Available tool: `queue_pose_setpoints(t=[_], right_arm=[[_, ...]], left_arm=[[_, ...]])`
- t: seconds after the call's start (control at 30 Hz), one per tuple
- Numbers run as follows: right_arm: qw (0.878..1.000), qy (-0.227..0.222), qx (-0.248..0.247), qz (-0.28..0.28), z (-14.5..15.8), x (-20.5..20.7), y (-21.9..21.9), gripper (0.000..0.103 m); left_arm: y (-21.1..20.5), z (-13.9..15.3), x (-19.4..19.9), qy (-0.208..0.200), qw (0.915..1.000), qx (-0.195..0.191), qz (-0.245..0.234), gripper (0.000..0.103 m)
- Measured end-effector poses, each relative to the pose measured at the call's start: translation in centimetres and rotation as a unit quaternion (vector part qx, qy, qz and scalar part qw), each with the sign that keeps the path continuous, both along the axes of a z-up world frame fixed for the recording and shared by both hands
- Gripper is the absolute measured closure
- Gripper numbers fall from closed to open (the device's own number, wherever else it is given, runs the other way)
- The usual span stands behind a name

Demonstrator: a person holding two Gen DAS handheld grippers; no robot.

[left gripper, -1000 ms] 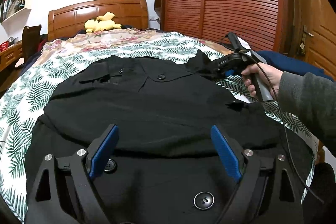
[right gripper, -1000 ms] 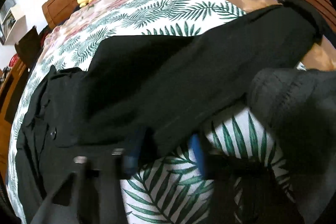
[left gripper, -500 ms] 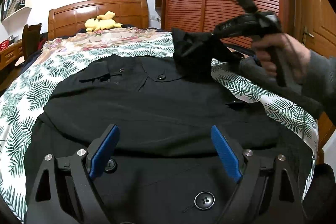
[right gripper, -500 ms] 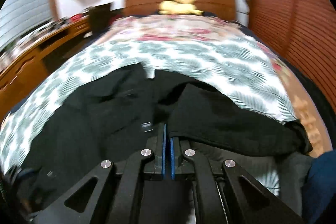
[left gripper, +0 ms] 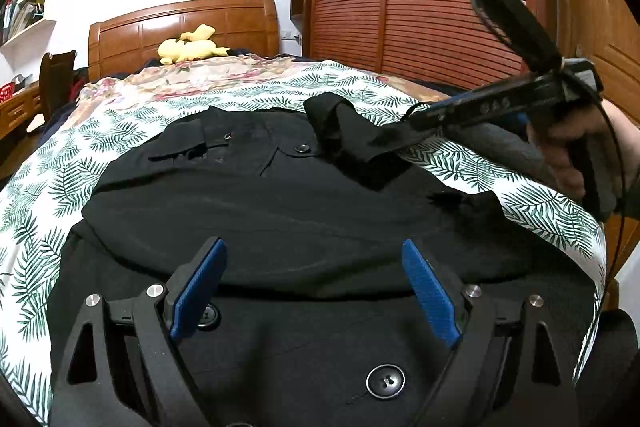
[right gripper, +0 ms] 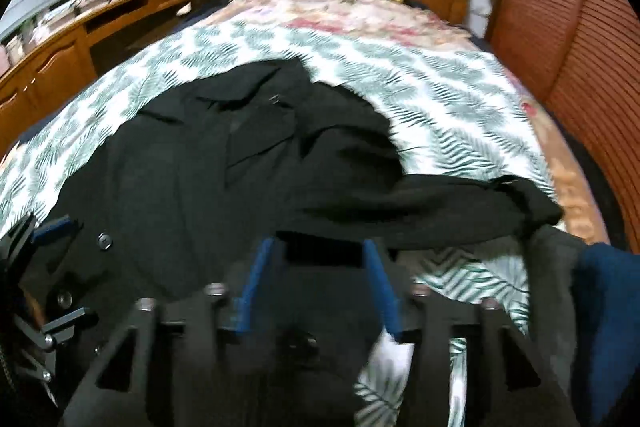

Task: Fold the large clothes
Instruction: 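Grasp the other black sleeve with the right gripper and lift it toward the coat, then lay the held sleeve across the coat front and open the right gripper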

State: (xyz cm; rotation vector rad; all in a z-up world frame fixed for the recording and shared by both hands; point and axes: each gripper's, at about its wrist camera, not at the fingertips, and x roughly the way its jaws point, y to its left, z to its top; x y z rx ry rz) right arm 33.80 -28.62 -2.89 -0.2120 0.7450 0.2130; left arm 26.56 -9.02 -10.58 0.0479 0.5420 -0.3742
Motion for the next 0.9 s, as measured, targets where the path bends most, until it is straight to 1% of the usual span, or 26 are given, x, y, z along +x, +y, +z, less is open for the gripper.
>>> queue_pose_setpoints(t=[0.1, 0.17, 0.2, 0.33, 0.43, 0.5, 0.57, 0.7, 0.8, 0.9], right_arm=[[1.000, -0.005, -0.003, -0.030, 0.1, 1.0, -1.6, 0.048], [0.999, -0.009, -0.007, -0.051, -0.7, 1.6, -1.5, 0.048], [0.998, -0.007, -0.005, -0.063, -1.0, 2.5, -2.2, 0.048], [0.993, 0.012, 0.009, -0.115, -2.7, 6.3, -4.3, 0.045], [0.989, 0.024, 0.010, -0.144, -4.1, 8.8, -5.7, 0.044], [0.986, 0.038, 0.021, -0.161, -4.8, 10.4, -6.5, 0.040], [0.982, 0.054, 0.041, -0.174, -5.9, 11.6, -7.2, 0.039], [0.975, 0.072, 0.071, -0.197, -7.0, 12.5, -8.0, 0.037], [0.967, 0.092, 0.094, -0.220, -8.1, 13.3, -8.5, 0.036], [0.962, 0.097, 0.106, -0.233, -8.5, 13.0, -9.3, 0.035]], left_arm=[[-0.1, 0.0, 0.0, 0.000, 1.0000, 0.000, 0.000, 0.014], [0.0, 0.0, 0.0, 0.001, 1.0000, 0.000, 0.000, 0.014], [-0.1, 0.0, -0.1, 0.001, 1.0000, 0.000, 0.000, 0.014], [-0.1, 0.0, -0.1, 0.002, 1.0000, 0.000, -0.001, 0.014], [-0.2, 0.0, -0.1, 0.002, 1.0000, 0.000, -0.003, 0.014], [-0.3, -0.1, -0.1, 0.002, 1.0000, 0.001, -0.005, 0.014], [-0.3, 0.0, -0.1, 0.002, 1.0000, 0.001, -0.006, 0.014], [-0.2, -0.1, -0.1, 0.004, 1.0000, -0.001, -0.009, 0.014], [-0.2, -0.1, -0.2, 0.005, 0.9999, -0.002, -0.010, 0.014], [-0.1, -0.1, -0.1, 0.006, 0.9999, -0.001, -0.012, 0.014]])
